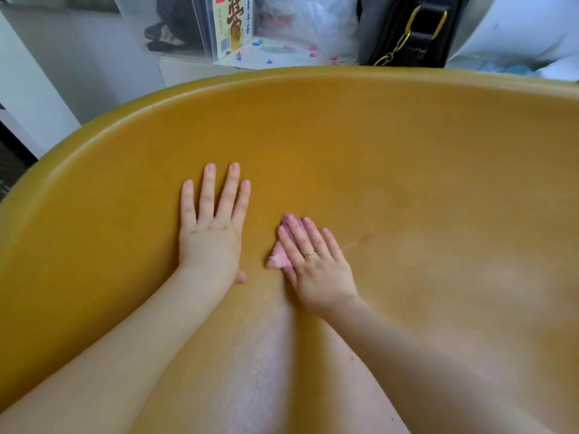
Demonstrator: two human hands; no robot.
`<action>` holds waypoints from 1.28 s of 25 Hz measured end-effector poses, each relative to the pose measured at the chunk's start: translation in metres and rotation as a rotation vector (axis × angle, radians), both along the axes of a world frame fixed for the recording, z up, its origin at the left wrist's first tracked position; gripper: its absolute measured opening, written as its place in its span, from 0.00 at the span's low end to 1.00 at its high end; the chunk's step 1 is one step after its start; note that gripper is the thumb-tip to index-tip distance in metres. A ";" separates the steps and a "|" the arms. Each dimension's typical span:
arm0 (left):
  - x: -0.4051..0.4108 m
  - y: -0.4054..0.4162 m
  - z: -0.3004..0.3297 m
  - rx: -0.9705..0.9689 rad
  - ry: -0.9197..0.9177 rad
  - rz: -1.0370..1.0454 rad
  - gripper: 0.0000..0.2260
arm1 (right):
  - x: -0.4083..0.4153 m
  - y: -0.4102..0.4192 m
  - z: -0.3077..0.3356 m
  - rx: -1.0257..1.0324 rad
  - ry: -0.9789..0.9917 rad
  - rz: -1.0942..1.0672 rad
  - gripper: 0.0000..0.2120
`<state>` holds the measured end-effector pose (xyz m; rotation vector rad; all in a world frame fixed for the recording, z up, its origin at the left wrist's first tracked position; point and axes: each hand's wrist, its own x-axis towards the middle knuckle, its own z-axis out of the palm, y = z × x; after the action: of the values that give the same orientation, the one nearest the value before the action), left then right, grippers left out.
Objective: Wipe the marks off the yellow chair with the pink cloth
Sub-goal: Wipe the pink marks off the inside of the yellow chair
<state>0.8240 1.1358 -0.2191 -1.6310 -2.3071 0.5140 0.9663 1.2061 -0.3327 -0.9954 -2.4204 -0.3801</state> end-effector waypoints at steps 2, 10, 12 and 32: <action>0.003 0.000 -0.005 -0.008 0.007 -0.067 0.61 | 0.025 0.047 0.023 0.113 -0.030 -0.099 0.26; 0.010 -0.002 -0.027 0.054 0.006 -0.215 0.65 | 0.005 -0.015 -0.020 -0.313 0.023 -0.134 0.33; 0.014 -0.005 -0.037 0.014 -0.058 -0.210 0.65 | 0.023 -0.027 -0.028 -0.426 -0.058 0.005 0.36; 0.019 0.001 -0.054 -0.045 -0.094 -0.212 0.59 | 0.074 0.072 0.027 -0.046 0.136 -0.153 0.32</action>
<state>0.8427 1.1363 -0.2729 -1.9318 -2.1642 0.4522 1.0407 1.2783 -0.3058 -1.1916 -2.2475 -0.3001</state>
